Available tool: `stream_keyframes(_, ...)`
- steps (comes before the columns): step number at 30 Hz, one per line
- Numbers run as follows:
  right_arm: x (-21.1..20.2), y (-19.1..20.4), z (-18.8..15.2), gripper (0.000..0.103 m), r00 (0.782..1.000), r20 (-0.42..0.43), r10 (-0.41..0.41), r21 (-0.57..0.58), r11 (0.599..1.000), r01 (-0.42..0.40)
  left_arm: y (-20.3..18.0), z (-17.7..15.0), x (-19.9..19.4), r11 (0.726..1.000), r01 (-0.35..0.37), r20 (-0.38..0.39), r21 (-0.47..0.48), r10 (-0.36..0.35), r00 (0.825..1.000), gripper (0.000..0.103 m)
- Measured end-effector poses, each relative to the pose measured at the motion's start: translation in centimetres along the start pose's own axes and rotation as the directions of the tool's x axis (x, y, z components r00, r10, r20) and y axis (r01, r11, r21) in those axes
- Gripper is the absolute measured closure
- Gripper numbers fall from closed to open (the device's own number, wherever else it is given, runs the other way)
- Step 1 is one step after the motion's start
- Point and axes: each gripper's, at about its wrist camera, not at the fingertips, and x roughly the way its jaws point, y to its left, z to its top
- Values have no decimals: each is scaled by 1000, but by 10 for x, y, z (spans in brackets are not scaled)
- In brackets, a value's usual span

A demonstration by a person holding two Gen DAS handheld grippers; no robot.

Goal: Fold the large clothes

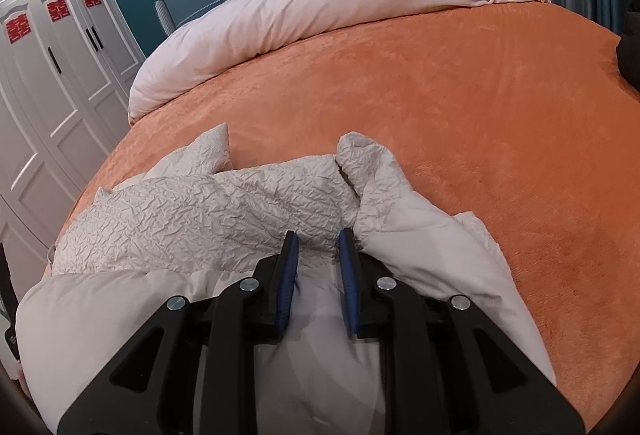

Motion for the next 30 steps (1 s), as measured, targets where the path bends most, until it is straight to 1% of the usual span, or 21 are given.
stream_keyframes(3,-4,10,8,83,998,-30,-51,-35,998,50,1,4,-5,1000,11,-13,-9,-12,1000,36)
stream_keyframes(4,-12,18,11,83,996,-28,-85,-54,995,83,2,7,-7,1000,13,-21,-10,-13,1000,36)
stream_keyframes(5,-25,27,12,79,996,-6,-86,-61,994,86,2,10,-13,1000,0,-34,-1,0,999,36)
stream_keyframes(6,-37,35,13,79,998,18,-60,-65,996,61,1,13,-19,1000,-12,-38,11,12,999,36)
stream_keyframes(7,-56,52,14,79,999,52,-15,-88,996,20,0,14,-28,1000,-23,-37,20,24,999,34)
stream_keyframes(8,-66,65,14,79,998,65,1,-112,994,6,-1,16,-40,999,-46,-30,21,46,998,31)
stream_keyframes(9,-73,79,13,79,997,70,21,-141,990,-11,-2,16,-49,999,-53,-21,12,53,998,29)
stream_keyframes(11,-79,113,11,79,997,49,67,-208,977,-55,-5,19,-70,1000,-25,-6,-8,25,1000,27)
stream_keyframes(12,-79,128,10,79,996,34,86,-237,969,-75,-8,20,-77,1000,-23,-8,-13,23,1000,27)
stream_keyframes(14,-73,157,5,79,992,-2,124,-289,950,-119,-13,22,-86,1000,2,-9,-12,-2,1000,26)
stream_keyframes(16,-62,182,-1,79,990,-40,137,-334,932,-143,-21,23,-85,1000,5,-22,9,-5,1000,24)
stream_keyframes(18,-45,198,-7,79,990,-73,120,-380,915,-139,-26,22,-78,1000,-5,-36,25,6,999,24)
stream_keyframes(20,-26,202,-13,79,990,-103,91,-389,913,-124,-28,19,-65,999,-20,-61,30,21,998,24)
stream_keyframes(22,-12,196,-20,82,989,-126,74,-370,922,-116,-27,16,-52,999,-31,-88,28,34,996,24)
stream_keyframes(23,-4,190,-21,83,987,-139,80,-347,930,-124,-27,14,-46,999,-34,-92,29,37,995,24)
stream_keyframes(26,10,177,-23,83,981,-160,106,-295,944,-150,-27,10,-40,998,-38,-69,40,41,997,19)
stream_keyframes(30,20,178,-33,83,985,-149,90,-309,942,-133,-26,6,-32,998,-42,-62,38,44,997,17)
